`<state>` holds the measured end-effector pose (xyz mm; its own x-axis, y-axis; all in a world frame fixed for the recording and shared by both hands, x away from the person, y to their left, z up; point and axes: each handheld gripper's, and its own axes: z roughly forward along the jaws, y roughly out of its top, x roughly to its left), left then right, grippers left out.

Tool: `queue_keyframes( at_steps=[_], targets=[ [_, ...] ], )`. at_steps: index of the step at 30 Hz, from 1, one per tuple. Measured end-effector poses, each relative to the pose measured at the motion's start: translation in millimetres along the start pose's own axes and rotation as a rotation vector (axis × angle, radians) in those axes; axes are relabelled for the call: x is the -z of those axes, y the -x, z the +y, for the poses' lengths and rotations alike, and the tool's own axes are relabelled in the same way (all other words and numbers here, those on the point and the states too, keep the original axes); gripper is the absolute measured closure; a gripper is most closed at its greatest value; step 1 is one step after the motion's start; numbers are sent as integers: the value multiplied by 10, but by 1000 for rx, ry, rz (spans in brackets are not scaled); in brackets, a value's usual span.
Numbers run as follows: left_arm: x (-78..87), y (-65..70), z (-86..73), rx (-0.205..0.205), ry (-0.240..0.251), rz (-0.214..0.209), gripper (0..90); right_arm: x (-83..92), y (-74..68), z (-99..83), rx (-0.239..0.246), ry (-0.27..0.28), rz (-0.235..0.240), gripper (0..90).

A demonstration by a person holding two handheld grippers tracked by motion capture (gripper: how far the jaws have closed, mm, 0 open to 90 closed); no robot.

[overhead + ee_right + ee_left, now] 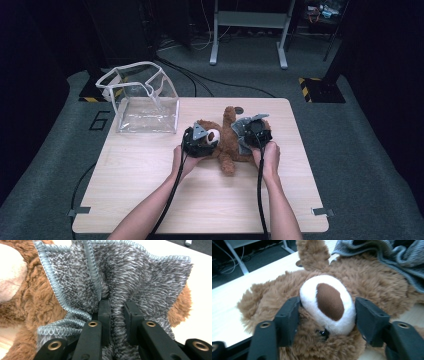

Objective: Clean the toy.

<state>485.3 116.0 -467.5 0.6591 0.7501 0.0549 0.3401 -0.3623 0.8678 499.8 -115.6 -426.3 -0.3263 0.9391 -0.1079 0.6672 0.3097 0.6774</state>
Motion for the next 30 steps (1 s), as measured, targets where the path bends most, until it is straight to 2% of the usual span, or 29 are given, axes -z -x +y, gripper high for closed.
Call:
queue_keyframes(
  at_steps=[5, 8, 10, 11, 12, 14, 16, 18, 20, 22, 24, 30],
  targets=[
    [-31, 0, -27, 4, 7, 10, 449, 70, -19, 46, 2, 16, -1, 779],
    [-40, -46, -41, 18, -2, -6, 470, 220, -79, 123, 1, 79, 20, 777],
    [-45, -46, -38, 17, -4, -4, 477, 280, -189, 170, 22, 98, 53, 777],
    [-50, -38, -36, 16, -3, 0, 477, 289, -295, 208, 60, 103, 63, 777],
    [-49, -33, -33, 13, -8, 0, 478, 287, -369, 227, 70, 97, 74, 777],
    [-53, -42, -41, 13, -7, -2, 479, 217, -527, 272, 115, 77, 90, 777],
    [-53, -59, -40, 19, -13, -10, 480, 80, -605, 275, 156, 42, 65, 777],
    [-53, -58, -38, 12, -19, -8, 482, -48, -577, 233, 139, 18, 61, 780],
    [-65, -44, -33, 7, -18, -12, 482, -70, -494, 183, 92, 21, 90, 781],
    [-70, -41, -29, 4, -20, -9, 483, -21, -436, 163, 74, 17, 85, 781],
    [-67, -55, -33, 12, -20, -16, 483, 30, -367, 143, 91, 34, 57, 781],
    [-68, -59, -36, 22, -15, -20, 483, 136, -146, 40, 48, 29, 33, 779]
  ],
)
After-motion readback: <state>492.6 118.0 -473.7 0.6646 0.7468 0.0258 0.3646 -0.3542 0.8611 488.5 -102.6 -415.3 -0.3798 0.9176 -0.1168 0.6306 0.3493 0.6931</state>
